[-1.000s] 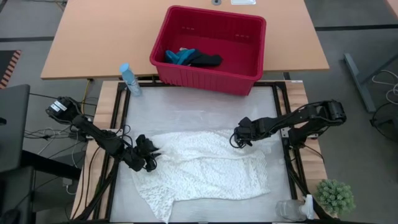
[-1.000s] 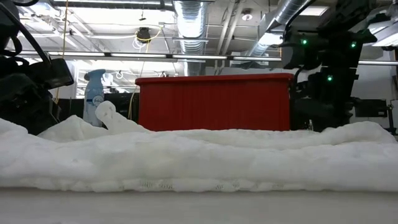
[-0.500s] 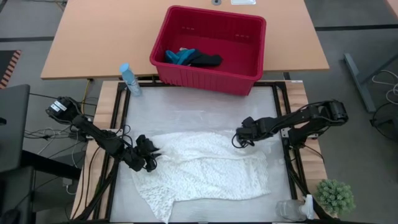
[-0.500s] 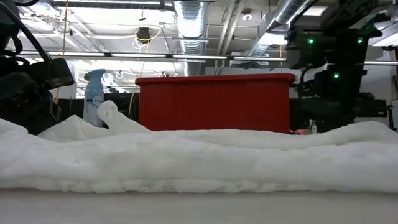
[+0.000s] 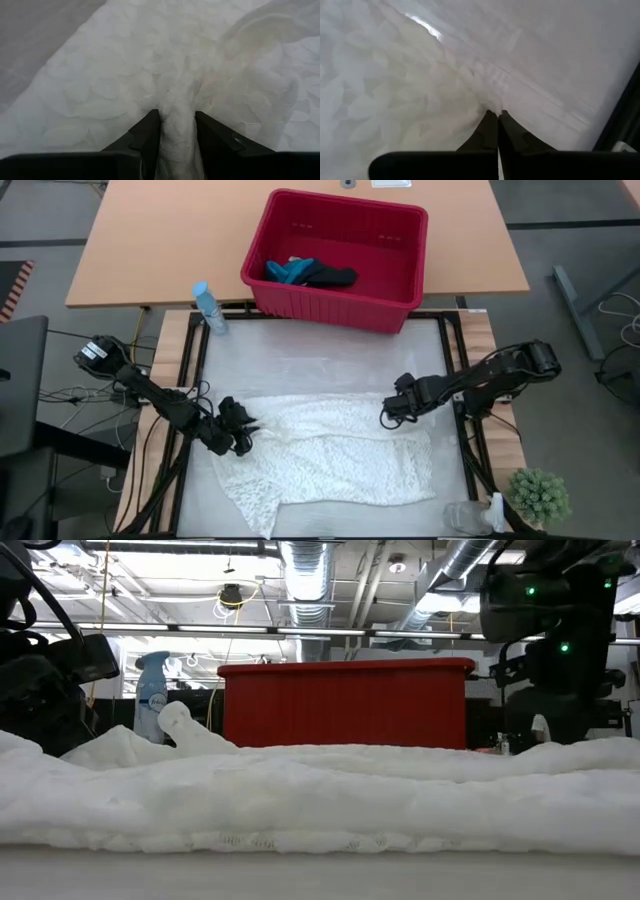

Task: Fold Laundry from Bin
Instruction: Fold the white shirt

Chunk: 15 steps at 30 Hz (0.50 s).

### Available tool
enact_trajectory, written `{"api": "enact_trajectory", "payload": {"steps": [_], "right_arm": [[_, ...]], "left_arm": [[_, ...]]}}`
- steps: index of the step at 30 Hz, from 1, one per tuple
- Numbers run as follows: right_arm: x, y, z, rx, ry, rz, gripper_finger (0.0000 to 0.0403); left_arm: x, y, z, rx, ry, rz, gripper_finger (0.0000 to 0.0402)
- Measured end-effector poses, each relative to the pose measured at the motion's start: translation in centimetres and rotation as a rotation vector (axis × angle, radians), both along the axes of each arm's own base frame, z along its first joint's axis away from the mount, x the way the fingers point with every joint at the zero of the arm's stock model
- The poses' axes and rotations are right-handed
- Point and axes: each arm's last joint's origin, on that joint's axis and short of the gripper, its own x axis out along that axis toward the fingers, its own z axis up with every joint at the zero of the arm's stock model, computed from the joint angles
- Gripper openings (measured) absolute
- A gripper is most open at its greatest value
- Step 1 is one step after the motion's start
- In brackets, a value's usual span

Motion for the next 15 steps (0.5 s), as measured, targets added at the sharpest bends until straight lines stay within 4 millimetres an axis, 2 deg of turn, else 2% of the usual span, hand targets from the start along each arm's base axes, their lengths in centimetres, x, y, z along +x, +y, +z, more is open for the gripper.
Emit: {"api": "enact_trajectory", "payload": {"steps": [5, 11, 15], "right_arm": [[0.0, 0.8, 0.8, -0.005, 0.029, 0.038, 0.0032], [-0.2, 1.8, 0.8, 0.016, 0.033, 0.079, 0.0037], [-0.4, 2.2, 0.8, 0.033, 0.040, 0.076, 0.0053]], "left_arm": [[0.0, 0.0, 0.0, -0.006, -0.002, 0.008, 0.0114], [0.0, 0.0, 0.0, -0.006, -0.002, 0.008, 0.0114], [0.0, 0.0, 0.0, -0.006, -0.002, 0.008, 0.0114]]}}
